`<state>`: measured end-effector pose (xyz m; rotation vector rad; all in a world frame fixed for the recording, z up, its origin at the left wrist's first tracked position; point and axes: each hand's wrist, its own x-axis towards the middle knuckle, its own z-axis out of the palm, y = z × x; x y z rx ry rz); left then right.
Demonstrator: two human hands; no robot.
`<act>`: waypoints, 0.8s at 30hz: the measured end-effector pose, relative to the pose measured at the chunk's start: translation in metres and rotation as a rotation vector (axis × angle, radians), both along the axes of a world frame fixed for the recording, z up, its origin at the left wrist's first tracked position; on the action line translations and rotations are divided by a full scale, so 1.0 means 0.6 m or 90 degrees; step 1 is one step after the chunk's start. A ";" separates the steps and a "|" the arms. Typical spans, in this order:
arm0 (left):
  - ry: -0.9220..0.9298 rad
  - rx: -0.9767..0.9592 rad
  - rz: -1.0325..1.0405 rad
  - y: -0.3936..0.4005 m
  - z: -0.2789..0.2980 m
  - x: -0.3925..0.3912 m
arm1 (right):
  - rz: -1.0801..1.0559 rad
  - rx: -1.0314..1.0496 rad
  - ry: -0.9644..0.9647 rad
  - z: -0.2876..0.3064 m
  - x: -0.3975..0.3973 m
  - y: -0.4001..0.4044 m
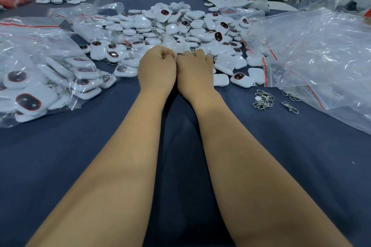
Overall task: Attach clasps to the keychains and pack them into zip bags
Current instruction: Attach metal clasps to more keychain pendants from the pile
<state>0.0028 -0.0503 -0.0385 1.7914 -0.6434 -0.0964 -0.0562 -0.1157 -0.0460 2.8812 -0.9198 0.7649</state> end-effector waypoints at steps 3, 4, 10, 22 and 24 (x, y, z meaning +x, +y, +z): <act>-0.035 0.073 0.055 0.004 0.000 0.005 | -0.022 0.009 -0.026 0.004 0.000 -0.004; -0.043 0.088 0.076 0.005 -0.001 0.009 | -0.030 0.012 -0.036 0.005 0.000 -0.007; -0.088 0.125 0.140 0.011 -0.004 0.023 | 0.034 0.284 -0.347 0.015 -0.003 0.003; 0.083 -0.110 -0.005 0.005 0.002 0.018 | 0.168 0.797 -0.561 0.021 0.003 0.000; 0.047 -0.042 -0.006 0.004 -0.004 0.021 | 0.117 0.750 -0.595 0.019 0.004 -0.004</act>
